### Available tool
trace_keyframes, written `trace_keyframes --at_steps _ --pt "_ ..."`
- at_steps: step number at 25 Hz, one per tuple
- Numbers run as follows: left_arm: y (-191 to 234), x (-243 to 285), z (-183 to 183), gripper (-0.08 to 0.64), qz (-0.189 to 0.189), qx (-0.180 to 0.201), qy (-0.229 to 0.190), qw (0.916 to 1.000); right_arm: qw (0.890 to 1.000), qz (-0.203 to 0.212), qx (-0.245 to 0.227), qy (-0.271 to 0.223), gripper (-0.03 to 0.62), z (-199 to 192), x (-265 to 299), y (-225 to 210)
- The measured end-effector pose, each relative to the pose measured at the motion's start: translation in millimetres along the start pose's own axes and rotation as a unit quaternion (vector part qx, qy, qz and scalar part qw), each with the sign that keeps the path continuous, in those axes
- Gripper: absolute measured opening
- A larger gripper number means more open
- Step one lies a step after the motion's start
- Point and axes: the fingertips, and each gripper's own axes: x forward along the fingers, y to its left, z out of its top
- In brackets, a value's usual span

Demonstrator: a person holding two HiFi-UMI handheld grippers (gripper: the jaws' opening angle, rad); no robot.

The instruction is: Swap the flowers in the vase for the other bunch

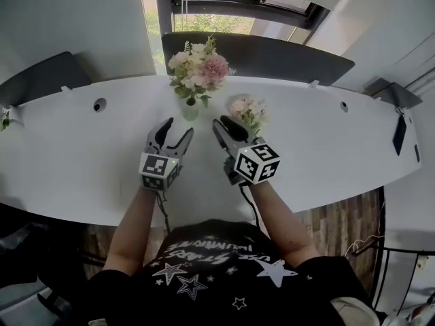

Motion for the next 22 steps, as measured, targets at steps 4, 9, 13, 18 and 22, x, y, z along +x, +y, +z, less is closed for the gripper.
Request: trace_keyframes --at_steps 4,9,13,18,22 --pt "-6.7 -32.5 17.2 0.184 0.002 -0.006 -0.032 0.9995 0.999 -0.019 0.007 -0.025 0.050 -0.4 -15.3 12.0" --pt "-0.2 -67.7 27.2 0.056 0.010 0.005 -0.043 0.9990 0.997 -0.053 0.017 -0.049 0.003 -6.3 -34.7 23.3" --pt "6.8 -76.9 28.5 0.015 0.004 -0.002 -0.048 0.9988 0.995 -0.078 0.016 -0.055 0.003 -13.5 -53.0 28.0" --pt "0.7 -79.8 20.3 0.009 -0.006 -0.012 -0.046 0.9989 0.994 -0.090 0.018 -0.055 0.003 -19.9 -66.6 27.9" --pt "-10.4 -87.3 26.8 0.008 -0.006 -0.011 -0.047 0.9988 0.995 -0.080 0.006 -0.053 0.003 -17.4 -68.4 35.7"
